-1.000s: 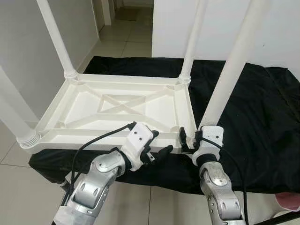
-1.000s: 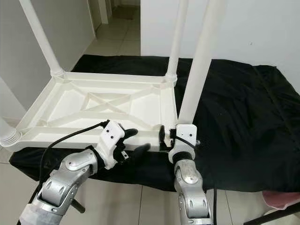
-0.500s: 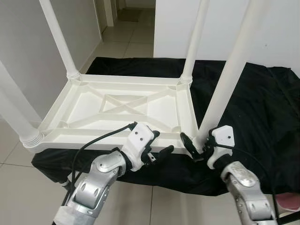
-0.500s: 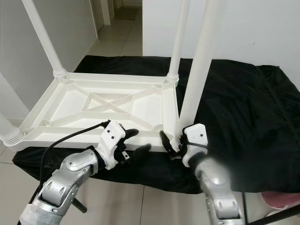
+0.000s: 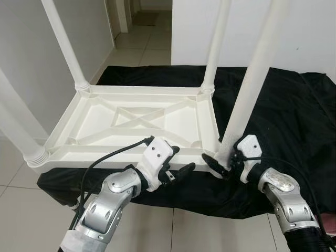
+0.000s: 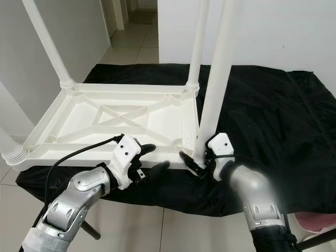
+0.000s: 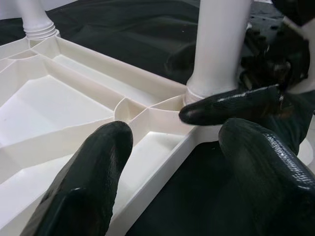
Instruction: Building children table
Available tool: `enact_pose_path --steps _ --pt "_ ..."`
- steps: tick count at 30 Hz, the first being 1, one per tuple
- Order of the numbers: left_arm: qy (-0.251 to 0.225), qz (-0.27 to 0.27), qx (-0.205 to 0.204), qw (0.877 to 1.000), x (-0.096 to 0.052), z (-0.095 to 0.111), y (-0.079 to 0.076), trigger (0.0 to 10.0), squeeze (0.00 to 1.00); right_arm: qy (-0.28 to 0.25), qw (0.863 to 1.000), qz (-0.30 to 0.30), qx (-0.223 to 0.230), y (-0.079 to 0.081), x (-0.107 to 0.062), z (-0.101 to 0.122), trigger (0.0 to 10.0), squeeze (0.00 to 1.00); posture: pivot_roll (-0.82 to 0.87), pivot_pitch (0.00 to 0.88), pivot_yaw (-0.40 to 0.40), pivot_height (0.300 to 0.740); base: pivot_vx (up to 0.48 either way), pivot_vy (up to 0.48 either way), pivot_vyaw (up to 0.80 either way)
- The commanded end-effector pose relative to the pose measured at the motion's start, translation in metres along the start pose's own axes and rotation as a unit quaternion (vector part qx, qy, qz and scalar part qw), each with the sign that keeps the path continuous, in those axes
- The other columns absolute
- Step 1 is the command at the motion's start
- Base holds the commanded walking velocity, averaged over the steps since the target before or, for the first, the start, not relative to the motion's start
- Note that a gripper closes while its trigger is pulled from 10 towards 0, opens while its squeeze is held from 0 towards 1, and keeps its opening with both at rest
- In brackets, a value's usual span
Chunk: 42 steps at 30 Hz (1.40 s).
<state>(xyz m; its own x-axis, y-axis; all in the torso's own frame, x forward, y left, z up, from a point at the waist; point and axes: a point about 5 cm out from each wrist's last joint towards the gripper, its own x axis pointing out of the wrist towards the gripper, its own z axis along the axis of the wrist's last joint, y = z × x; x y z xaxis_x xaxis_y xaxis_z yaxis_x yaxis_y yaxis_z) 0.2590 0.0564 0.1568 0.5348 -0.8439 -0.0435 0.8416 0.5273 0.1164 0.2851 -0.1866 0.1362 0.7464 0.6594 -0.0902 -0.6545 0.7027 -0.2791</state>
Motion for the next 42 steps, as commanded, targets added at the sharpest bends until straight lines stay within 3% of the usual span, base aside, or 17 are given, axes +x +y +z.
enact_pose_path --steps 1,2,3,8,9,11,12,20,22,23,25,26,29,33,35,37,42 --pt "0.005 0.000 0.002 1.000 0.000 0.001 0.001 10.0 0.00 0.000 1.000 0.017 -0.012 0.003 0.006 0.001 3.0 0.00 -0.05 0.035 0.081 0.740 0.000 0.000 0.00" --pt "0.004 0.000 0.002 1.000 0.001 0.001 0.001 10.0 0.00 -0.002 1.000 0.017 -0.013 0.003 0.006 0.001 0.5 0.00 -0.05 0.032 0.082 0.740 0.000 0.000 0.00" --pt "0.004 0.000 0.003 1.000 0.001 0.001 0.001 10.0 0.00 -0.004 1.000 0.015 -0.012 0.003 0.006 0.001 0.0 0.00 -0.05 0.032 0.082 0.740 0.000 0.000 0.00" --pt "0.003 -0.001 0.003 1.000 0.001 0.001 0.001 10.0 0.00 -0.010 1.000 0.015 -0.007 0.004 0.006 0.000 0.0 0.00 -0.05 0.031 0.082 0.740 0.000 0.000 0.00" --pt "0.003 -0.002 0.003 1.000 0.002 0.001 0.001 10.0 0.00 -0.014 1.000 0.004 0.008 0.005 0.005 0.001 2.9 0.00 -0.05 0.029 0.080 0.740 0.000 0.000 0.00" --pt "0.003 -0.003 0.003 1.000 0.002 0.001 0.000 10.0 0.00 -0.017 1.000 -0.002 0.018 0.005 0.004 0.001 2.9 0.00 -0.05 0.029 0.080 0.740 0.000 0.000 0.00" --pt "0.002 -0.003 0.003 1.000 0.003 0.001 0.000 10.0 0.00 -0.023 0.999 -0.012 0.033 0.006 0.002 0.002 10.0 0.00 -0.06 0.030 0.078 0.740 0.000 0.000 0.00" --pt "0.001 -0.003 0.000 1.000 0.003 0.001 -0.001 10.0 0.00 -0.025 0.992 -0.084 0.086 0.015 -0.002 0.004 10.0 0.00 -0.06 0.031 0.070 0.740 0.000 0.000 0.00" --pt "0.001 -0.002 -0.001 1.000 0.003 0.000 -0.001 10.0 0.00 -0.004 0.991 -0.110 0.075 0.018 -0.001 0.002 10.0 0.00 -0.06 0.034 0.070 0.740 0.000 0.000 0.00" --pt "0.002 -0.002 -0.002 1.000 0.002 0.000 -0.002 10.0 0.00 0.011 0.984 -0.157 0.089 0.026 -0.001 0.001 10.0 0.00 -0.06 0.035 0.070 0.740 0.000 0.000 0.00" --pt "0.003 -0.004 -0.003 1.000 0.003 -0.001 -0.003 10.0 0.00 0.013 0.980 -0.178 0.089 0.030 -0.001 0.001 10.0 0.00 -0.06 0.040 0.068 0.740 0.000 0.000 0.00" --pt "0.003 -0.008 -0.003 1.000 0.003 -0.001 -0.006 10.0 0.00 0.015 0.969 -0.219 0.110 0.035 -0.001 0.001 10.0 0.00 -0.06 0.041 0.068 0.740 0.000 0.000 0.00" --pt "0.004 -0.010 -0.004 1.000 0.003 -0.002 -0.006 10.0 0.00 0.018 0.964 -0.235 0.121 0.036 -0.001 0.001 10.0 0.00 -0.06 0.041 0.068 0.740 0.000 0.000 0.00" --pt "0.002 -0.011 -0.004 1.000 0.005 -0.001 -0.007 10.0 0.00 0.048 0.926 -0.344 0.149 0.041 -0.002 -0.003 10.0 0.00 -0.06 0.044 0.070 0.740 0.000 0.000 0.00" --pt "0.002 -0.011 -0.004 1.000 0.005 -0.001 -0.007 10.0 0.00 0.048 0.926 -0.344 0.149 0.041 -0.002 -0.003 10.0 0.00 -0.06 0.044 0.070 0.740 0.000 0.000 0.00" --pt "0.002 -0.012 -0.002 1.000 0.005 0.000 -0.006 10.0 0.00 0.058 0.904 -0.392 0.161 0.045 0.000 -0.004 10.0 0.00 -0.06 0.045 0.075 0.740 0.000 0.000 0.00" --pt "0.002 -0.012 -0.001 1.000 0.005 0.000 -0.006 10.0 0.00 0.058 0.890 -0.416 0.179 0.051 0.004 0.000 10.0 0.00 -0.06 0.045 0.075 0.740 0.000 0.000 0.00"
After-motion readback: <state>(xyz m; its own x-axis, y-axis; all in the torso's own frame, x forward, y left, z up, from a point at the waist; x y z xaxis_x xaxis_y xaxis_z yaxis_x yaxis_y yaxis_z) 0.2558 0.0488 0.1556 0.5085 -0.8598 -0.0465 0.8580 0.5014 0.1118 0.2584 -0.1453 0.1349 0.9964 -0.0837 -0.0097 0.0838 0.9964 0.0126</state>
